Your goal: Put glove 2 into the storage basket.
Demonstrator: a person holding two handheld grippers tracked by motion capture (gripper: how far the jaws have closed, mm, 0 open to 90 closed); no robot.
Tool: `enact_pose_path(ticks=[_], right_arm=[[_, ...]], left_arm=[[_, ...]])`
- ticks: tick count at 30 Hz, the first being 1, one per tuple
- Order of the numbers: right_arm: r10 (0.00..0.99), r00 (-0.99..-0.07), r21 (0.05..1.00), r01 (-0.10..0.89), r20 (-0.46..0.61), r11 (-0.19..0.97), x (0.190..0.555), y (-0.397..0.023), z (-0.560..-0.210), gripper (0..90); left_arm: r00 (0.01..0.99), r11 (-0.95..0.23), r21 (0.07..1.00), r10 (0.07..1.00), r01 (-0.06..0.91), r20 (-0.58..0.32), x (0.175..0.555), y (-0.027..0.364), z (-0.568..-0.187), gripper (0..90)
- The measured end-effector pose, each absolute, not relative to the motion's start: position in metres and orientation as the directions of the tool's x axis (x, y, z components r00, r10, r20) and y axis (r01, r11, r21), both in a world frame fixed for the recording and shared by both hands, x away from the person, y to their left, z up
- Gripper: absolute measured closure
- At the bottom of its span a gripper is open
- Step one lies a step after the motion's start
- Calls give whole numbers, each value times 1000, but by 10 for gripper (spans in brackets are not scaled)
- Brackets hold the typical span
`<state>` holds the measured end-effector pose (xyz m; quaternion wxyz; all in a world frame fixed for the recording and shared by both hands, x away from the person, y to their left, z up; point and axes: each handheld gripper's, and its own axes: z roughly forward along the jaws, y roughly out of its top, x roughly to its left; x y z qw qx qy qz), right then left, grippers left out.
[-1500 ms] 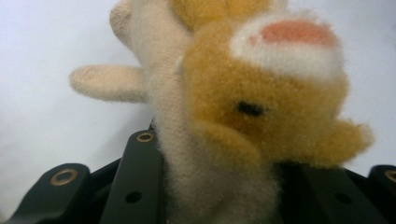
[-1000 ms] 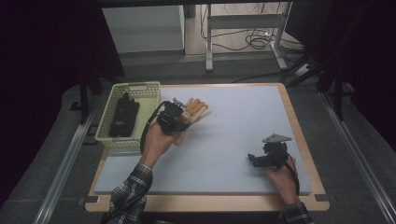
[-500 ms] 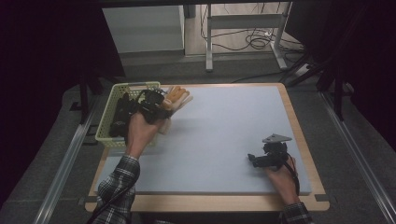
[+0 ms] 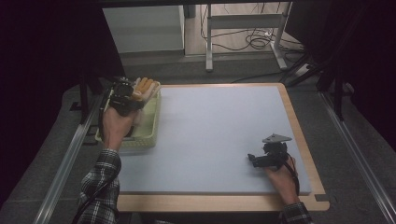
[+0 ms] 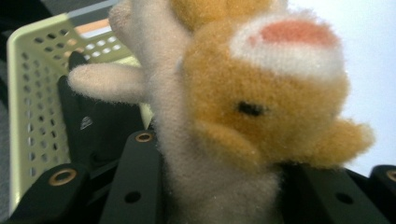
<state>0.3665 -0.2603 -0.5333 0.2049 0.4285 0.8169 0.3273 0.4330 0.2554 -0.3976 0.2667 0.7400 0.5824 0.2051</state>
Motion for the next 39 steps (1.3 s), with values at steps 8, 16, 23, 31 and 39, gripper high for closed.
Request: enact_pose_path(ticks=[8,16,23,31,39], right_arm=[[834,-549,710,566,-54,419,366,-260,-533,15],[833,-550,711,564,-56,420,366,-260,-533,16],[833,-551,712,562,-56,420,366,-260,-533,18],[832,-552,713,561,-57,421,366,-260,-533,20],[832,-552,713,562,-55,420,366,-260,-533,21]], left_arm=[[189,-143,608,982,781,-13,452,264,-429,635],[136,-121,551,991,825,13,478,268,-465,632],[144,-145,498,989,855,41,494,256,-482,627],[180,-176,414,983,893,30,506,241,-501,597],[162,-144,416,987,898,-8,505,253,-497,213]])
